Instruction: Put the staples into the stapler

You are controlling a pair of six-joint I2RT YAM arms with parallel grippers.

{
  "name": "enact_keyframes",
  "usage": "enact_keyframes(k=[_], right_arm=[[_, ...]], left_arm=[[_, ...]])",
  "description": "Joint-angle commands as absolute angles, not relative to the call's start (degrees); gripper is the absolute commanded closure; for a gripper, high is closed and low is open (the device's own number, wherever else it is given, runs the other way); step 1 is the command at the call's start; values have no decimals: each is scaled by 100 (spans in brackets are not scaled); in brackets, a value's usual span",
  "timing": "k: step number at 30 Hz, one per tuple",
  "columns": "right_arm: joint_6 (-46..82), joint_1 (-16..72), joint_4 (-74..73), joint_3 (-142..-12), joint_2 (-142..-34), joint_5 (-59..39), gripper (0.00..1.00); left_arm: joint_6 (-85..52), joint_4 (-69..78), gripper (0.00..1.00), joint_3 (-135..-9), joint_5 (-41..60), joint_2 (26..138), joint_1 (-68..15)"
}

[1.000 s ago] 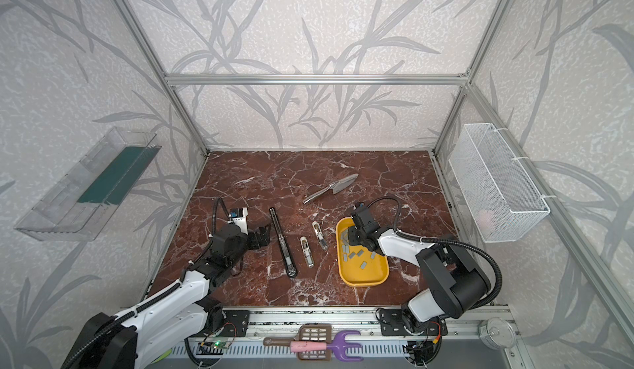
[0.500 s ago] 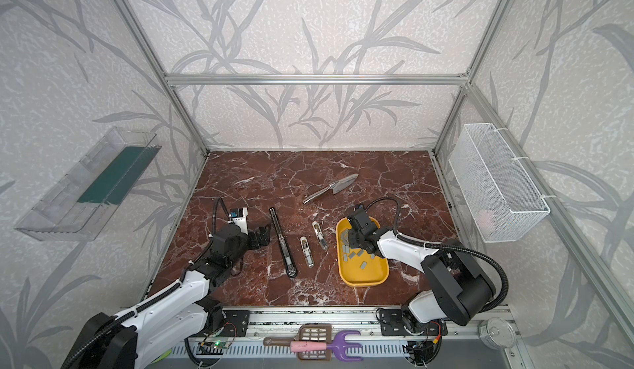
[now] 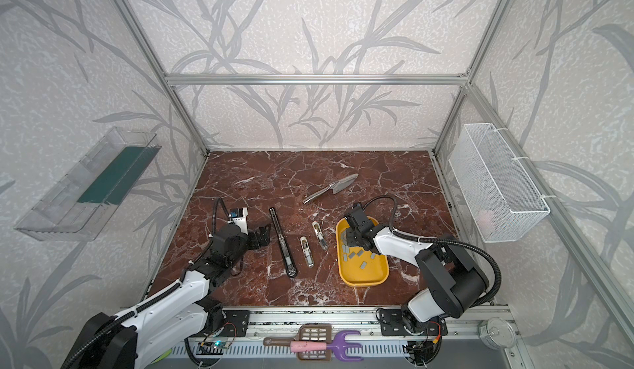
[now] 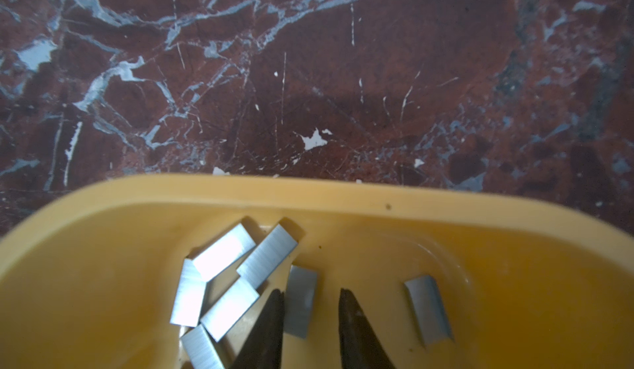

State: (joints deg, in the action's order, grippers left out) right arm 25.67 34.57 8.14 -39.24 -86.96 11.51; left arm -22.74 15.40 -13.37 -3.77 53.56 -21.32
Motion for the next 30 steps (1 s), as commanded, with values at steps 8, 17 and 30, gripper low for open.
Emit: enact_keyframes(k=[8,17,30], right_arm=[[2733,3493,1028,-4240,-9015,1201,72],[2760,3498,1205,-4170,-8714,1446,72],[2816,3545,1449,-4110,-8118,1569,75]], left_arm=[[-2309,1574,1,-1449,-378,5336,-2136],[-2305,1582,1,-1447,-381,5336,-2134],[-2302,1556,1,-1479,-514,5385,-2136]])
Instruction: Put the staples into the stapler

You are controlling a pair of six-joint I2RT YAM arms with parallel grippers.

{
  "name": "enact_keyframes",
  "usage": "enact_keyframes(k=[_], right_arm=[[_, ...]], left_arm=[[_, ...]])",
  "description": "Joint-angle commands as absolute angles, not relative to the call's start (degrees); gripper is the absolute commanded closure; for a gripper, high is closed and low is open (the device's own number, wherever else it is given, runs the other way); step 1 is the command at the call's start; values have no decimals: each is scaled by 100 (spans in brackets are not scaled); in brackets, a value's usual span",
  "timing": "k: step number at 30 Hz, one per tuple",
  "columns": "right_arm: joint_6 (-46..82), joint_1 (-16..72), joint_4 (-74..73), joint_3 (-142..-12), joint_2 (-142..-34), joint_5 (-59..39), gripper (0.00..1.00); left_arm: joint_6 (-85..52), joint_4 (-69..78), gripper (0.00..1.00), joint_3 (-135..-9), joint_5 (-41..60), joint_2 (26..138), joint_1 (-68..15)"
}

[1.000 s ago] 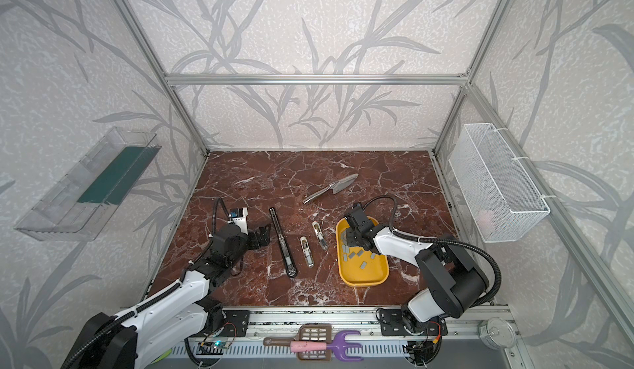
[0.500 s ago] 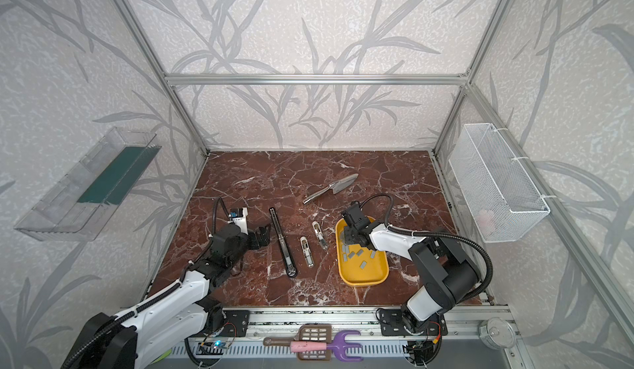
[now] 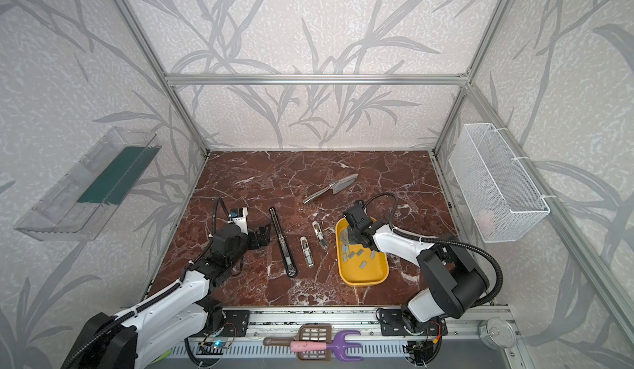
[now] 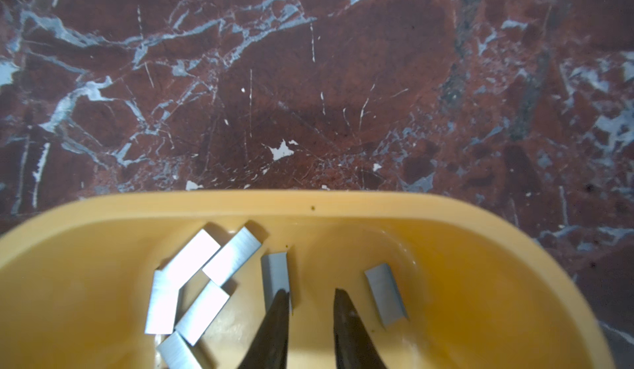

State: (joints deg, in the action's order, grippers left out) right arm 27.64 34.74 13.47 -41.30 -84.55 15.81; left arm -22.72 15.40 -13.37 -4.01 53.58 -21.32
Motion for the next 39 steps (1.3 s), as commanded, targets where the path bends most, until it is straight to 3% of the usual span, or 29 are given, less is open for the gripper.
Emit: enact_keyframes(k=[1,9,24,39], right_arm=[[2855,3589,1438,-4109,-8000,1501,75],[3608,4347,762,-4055,-7990,1513,74],[4074,4351,421,-3937,-8724,2168,75],[4107,4290,415,-4151,-9305,2224,79]], left_arm=[[-2290,1554,1,-1497,-547,5417,-2136],[-2215,1626,1,-1643,-668,5652,-2136],[-2206,1591,1,-1678,-589,5730,-2136],[-2192,1564,1,-1766,-563,5897,-2135]])
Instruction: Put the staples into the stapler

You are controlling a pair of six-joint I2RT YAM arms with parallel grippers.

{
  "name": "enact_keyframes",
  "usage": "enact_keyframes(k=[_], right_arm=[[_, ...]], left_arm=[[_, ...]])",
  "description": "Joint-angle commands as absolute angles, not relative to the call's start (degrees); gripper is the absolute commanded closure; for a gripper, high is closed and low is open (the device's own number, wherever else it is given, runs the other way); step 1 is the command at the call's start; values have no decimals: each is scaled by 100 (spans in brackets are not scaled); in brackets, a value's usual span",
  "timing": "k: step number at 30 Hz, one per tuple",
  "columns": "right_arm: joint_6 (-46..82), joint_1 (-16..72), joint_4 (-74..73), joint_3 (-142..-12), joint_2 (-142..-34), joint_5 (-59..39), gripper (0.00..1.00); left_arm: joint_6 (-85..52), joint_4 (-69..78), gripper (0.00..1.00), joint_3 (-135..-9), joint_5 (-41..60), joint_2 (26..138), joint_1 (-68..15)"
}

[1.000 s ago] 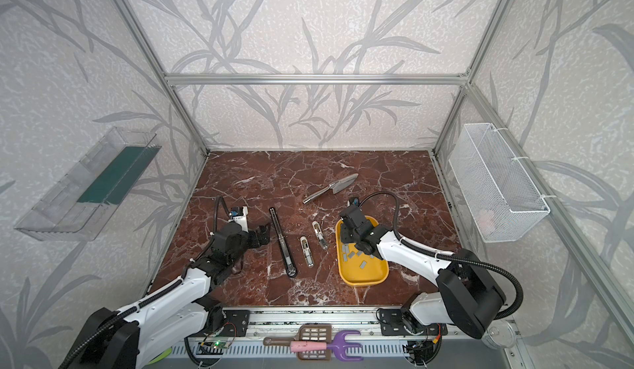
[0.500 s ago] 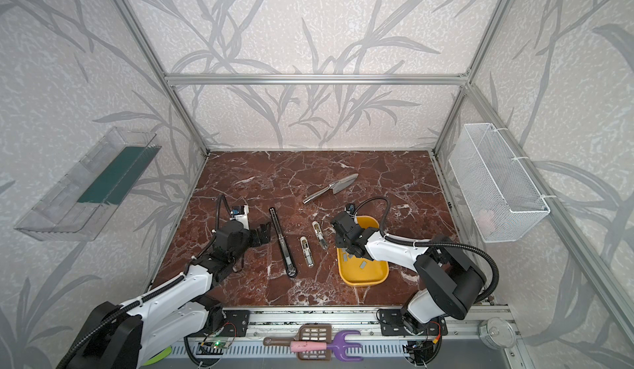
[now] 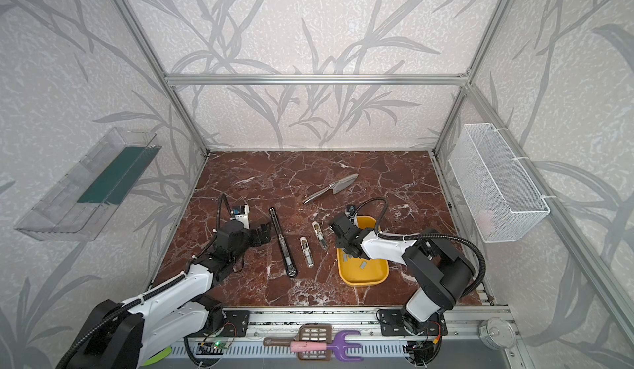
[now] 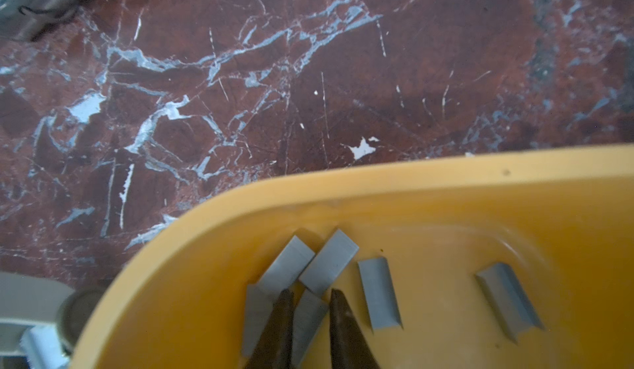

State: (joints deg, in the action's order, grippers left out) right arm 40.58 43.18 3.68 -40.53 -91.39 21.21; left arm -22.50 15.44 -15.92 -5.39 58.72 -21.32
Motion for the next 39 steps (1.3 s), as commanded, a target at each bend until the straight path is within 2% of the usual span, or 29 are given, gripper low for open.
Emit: enact_keyframes(k=[1,11,21,39], right_arm=[[4106,4289,424,-4151,-9314,2224,79],[4100,4289,762,-4339,-9429,2186,78],[4053,4289,1189,-4450,-9509,2412,82],[3871,4296,1528,-4704,-9747,2535,76]], left_arm=[[-2197,1563,1,-1764,-558,5897,-2131],[-2197,1556,1,-1761,-545,5890,-2136],[-2197,1555,1,-1752,-544,5867,-2136],[-2197,1562,1,-1740,-536,5844,-2136]])
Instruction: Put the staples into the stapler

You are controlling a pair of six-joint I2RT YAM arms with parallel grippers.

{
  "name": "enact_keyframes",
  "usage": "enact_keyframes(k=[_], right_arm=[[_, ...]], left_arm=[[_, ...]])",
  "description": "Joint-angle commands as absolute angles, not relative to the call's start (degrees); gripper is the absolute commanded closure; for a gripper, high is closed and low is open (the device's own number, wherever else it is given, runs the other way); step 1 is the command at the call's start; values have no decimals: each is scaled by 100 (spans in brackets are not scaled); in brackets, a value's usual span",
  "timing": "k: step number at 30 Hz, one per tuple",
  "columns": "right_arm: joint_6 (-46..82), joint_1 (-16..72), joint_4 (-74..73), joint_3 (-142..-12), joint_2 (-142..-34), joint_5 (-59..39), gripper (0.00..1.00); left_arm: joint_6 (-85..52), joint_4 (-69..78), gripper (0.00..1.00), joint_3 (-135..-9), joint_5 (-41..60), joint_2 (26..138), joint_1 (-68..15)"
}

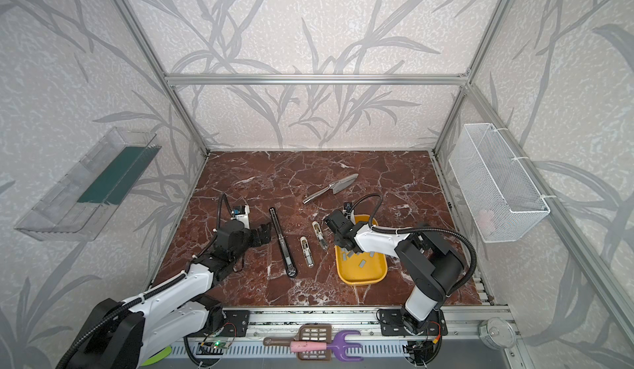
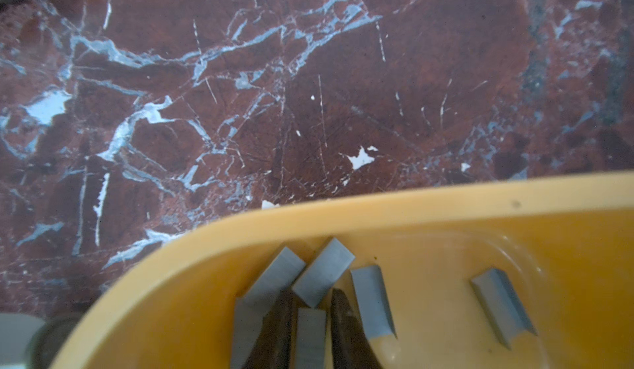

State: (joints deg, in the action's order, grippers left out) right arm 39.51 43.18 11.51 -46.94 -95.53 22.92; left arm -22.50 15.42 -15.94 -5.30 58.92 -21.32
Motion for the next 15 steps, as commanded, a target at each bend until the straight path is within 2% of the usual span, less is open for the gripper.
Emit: enact_keyframes(k=[1,8,15], right_arm=[[3889,4298,1548,-4702,-9747,2578,76],[3928,4337,1912,-4772,-9747,2828,76],[3929,4351,1674,-4524,-9694,2637,77]], left_arm=[[-2193,1561,1,-1734,-528,5845,-2135],[-2188,1563,1,-1730,-519,5828,-2135],[-2196,1564,1,-1722,-527,5809,-2133]])
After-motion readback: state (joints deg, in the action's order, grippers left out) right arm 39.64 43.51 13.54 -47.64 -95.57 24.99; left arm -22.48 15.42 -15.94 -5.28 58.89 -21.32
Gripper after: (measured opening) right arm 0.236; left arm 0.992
